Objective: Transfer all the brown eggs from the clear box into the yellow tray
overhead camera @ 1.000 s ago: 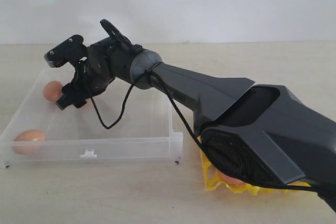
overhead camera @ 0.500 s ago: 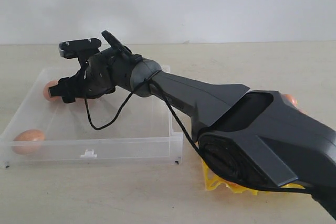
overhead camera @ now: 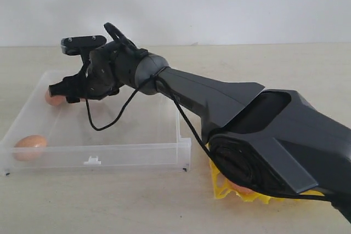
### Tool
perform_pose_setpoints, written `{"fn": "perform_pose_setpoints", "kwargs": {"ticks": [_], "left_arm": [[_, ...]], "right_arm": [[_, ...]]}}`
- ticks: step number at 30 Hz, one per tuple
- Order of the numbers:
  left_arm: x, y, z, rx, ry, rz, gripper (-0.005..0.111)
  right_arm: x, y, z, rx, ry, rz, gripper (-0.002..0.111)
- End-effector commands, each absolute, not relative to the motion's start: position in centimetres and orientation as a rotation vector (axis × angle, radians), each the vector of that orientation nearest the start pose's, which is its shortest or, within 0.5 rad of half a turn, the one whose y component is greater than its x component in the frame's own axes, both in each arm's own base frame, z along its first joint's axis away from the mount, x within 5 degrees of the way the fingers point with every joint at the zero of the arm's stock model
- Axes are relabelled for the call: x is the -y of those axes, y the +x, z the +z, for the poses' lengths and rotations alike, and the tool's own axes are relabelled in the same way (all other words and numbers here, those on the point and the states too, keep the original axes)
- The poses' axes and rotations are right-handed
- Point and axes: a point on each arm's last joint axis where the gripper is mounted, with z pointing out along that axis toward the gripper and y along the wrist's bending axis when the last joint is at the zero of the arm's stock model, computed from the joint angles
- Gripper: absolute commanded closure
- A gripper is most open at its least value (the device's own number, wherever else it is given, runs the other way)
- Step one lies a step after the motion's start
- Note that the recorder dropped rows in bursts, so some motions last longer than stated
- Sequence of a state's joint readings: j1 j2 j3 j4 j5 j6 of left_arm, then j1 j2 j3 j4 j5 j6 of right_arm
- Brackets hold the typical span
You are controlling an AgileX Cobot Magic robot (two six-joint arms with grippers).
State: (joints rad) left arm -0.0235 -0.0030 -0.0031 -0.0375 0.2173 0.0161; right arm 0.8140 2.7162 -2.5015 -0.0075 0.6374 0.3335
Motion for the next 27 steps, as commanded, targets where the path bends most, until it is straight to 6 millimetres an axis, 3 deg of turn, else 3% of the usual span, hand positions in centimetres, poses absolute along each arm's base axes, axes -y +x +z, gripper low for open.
{"fn": "perform_pose_setpoints", "kwargs": {"ticks": [1,3,7,12,18,23,25,27], "left_arm": [[0.2,5.6,19.4,-1.692,0.019,-0.042,0.111],[0.2,5.6,19.4,-1.692,0.019,-0.042,0.111],[0.2,5.6,19.4,-1.694,0.019,-0.042,0.111],[0.2,5.6,19.4,-1.692,0.019,-0.042,0.111],[0.2,5.6,19.4,-1.692,0.019,-0.042,0.111],[0.2,5.6,19.4,-1.692,0.019,-0.042,0.111],[0.2,5.6,19.4,-1.692,0.019,-0.042,0.111],[0.2,5.6,19.4,-1.692,0.019,-0.042,0.111]], "right_arm": [[-44.3,39.3,18.5,-2.115,-0.647,0.512,0.108],[-44.7,38.8,19.7,-2.067,-0.622,0.468,0.108],[-44.7,38.1,20.0,-2.048,-0.501,0.299,0.109],[-45.4,36.5,22.6,-1.775,-0.404,0.046,0.109],[-46.2,36.2,23.9,-1.647,-0.351,0.148,0.109],[-45.2,36.8,27.1,-1.562,-0.31,0.213,0.109],[-45.2,36.9,29.1,-1.52,-0.364,0.33,0.109],[-45.8,36.8,30.8,-1.413,-0.572,0.495,0.109]]}}
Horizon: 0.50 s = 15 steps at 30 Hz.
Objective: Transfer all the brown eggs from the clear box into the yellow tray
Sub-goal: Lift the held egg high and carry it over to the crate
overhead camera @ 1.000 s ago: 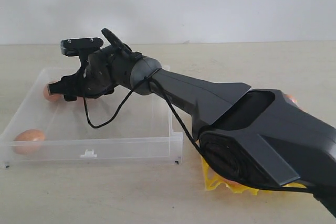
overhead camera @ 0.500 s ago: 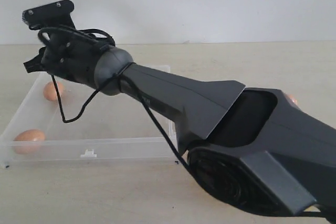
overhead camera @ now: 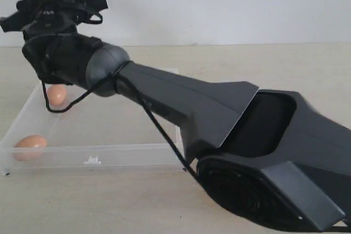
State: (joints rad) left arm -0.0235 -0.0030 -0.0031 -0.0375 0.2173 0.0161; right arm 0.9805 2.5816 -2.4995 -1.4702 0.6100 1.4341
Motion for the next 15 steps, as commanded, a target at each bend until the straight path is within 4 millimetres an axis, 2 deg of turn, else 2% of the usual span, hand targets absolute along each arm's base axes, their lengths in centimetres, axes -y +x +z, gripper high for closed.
{"fn": "perform_pose_setpoints", "kwargs": {"ticks": [1,2,4,10,15], "left_arm": [[0.2,5.6,19.4,-1.692,0.019,-0.042,0.111],[0.2,5.6,19.4,-1.692,0.019,-0.042,0.111],[0.2,5.6,19.4,-1.692,0.019,-0.042,0.111],[0.2,5.6,19.4,-1.692,0.019,-0.042,0.111],[0.2,5.6,19.4,-1.692,0.019,-0.042,0.111]], "right_arm": [[-45.9,36.6,31.6,-1.332,-0.709,0.616,0.109],[-46.0,36.0,32.2,-1.247,-0.839,0.752,0.109],[-44.8,35.9,32.9,-1.129,-1.007,0.954,0.109],[-40.1,38.4,32.9,-1.168,-1.079,1.296,0.109],[-37.9,37.8,32.8,-1.098,-1.238,1.506,0.109]]}}
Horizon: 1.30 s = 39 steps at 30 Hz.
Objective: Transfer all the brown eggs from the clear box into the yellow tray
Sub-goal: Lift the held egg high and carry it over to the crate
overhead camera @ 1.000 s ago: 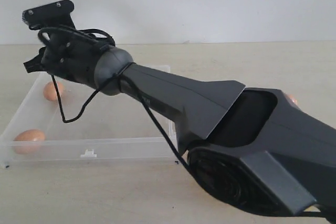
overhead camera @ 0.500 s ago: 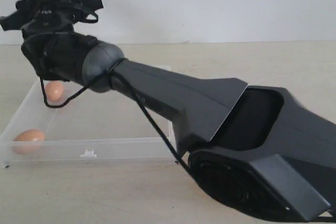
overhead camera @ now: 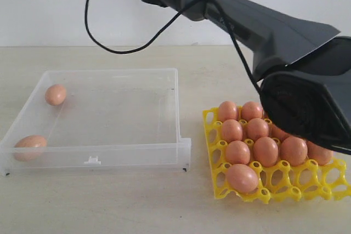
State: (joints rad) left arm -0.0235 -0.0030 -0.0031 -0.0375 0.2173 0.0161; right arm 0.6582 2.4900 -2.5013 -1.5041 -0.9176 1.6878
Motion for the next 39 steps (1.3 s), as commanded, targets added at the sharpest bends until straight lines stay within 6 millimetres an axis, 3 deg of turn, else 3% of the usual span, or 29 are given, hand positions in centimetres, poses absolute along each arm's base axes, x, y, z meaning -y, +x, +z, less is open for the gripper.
{"fn": "perform_pose_setpoints", "kwargs": {"ticks": [1,7,12,15,17,20,26,32,36,39], "left_arm": [[0.2,5.6,19.4,-1.692,0.019,-0.042,0.111],[0.2,5.6,19.4,-1.692,0.019,-0.042,0.111],[0.2,5.6,19.4,-1.692,0.019,-0.042,0.111],[0.2,5.6,19.4,-1.692,0.019,-0.042,0.111],[0.2,5.6,19.4,-1.692,0.019,-0.042,0.111],[0.2,5.6,19.4,-1.692,0.019,-0.042,0.111],[0.2,5.6,19.4,-1.692,0.019,-0.042,0.111],[0.2,5.6,19.4,-1.692,0.019,-0.042,0.111],[0.2,5.6,19.4,-1.692,0.019,-0.042,0.111],[0.2,5.6,19.4,-1.692,0.019,-0.042,0.111]], "right_arm": [[-37.6,37.5,32.8,-1.078,-1.265,1.545,0.109],[-37.4,37.4,33.5,-1.026,-1.207,1.628,0.109],[-37.6,37.5,32.7,-1.047,-1.227,1.612,0.109],[-37.7,37.6,31.7,-1.105,-1.334,1.511,0.109],[-37.9,38.4,30.6,-1.204,-1.375,1.346,0.109],[-38.2,39.6,29.7,-1.287,-1.308,1.227,0.109],[-38.2,39.9,29.8,-1.237,-1.319,1.156,0.109],[-38.1,42.0,29.1,-1.312,-1.16,0.982,0.109],[-36.8,43.1,27.6,-1.365,-1.16,0.984,0.109],[-34.5,44.0,26.3,-1.407,-1.211,1.051,0.109]]}}
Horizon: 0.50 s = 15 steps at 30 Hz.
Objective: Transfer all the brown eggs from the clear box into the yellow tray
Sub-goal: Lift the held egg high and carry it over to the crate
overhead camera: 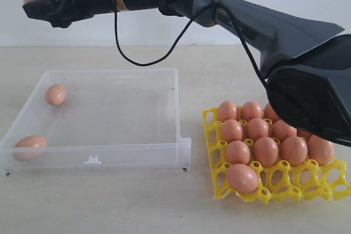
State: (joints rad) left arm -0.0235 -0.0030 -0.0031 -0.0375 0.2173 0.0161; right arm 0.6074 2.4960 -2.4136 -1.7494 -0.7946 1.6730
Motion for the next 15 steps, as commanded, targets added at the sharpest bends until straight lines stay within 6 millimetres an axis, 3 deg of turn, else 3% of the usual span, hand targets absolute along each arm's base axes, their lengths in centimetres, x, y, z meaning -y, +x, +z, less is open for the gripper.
{"fn": "perform_pose_setpoints", "kwargs": {"ticks": [1,6,12,15], "left_arm": [[0.2,5.6,19.4,-1.692,0.019,-0.042,0.111],[0.2,5.6,19.4,-1.692,0.019,-0.042,0.111],[0.2,5.6,19.4,-1.692,0.019,-0.042,0.111],[0.2,5.6,19.4,-1.692,0.019,-0.042,0.111]], "right_arm": [[-33.5,44.0,25.8,-1.418,-1.24,1.089,0.109],[-31.1,42.8,24.4,-1.483,-1.322,1.222,0.109],[-30.7,40.4,23.4,-1.519,-1.356,1.112,0.109],[-29.7,38.4,24.3,-1.515,-1.375,1.02,0.109]]}}
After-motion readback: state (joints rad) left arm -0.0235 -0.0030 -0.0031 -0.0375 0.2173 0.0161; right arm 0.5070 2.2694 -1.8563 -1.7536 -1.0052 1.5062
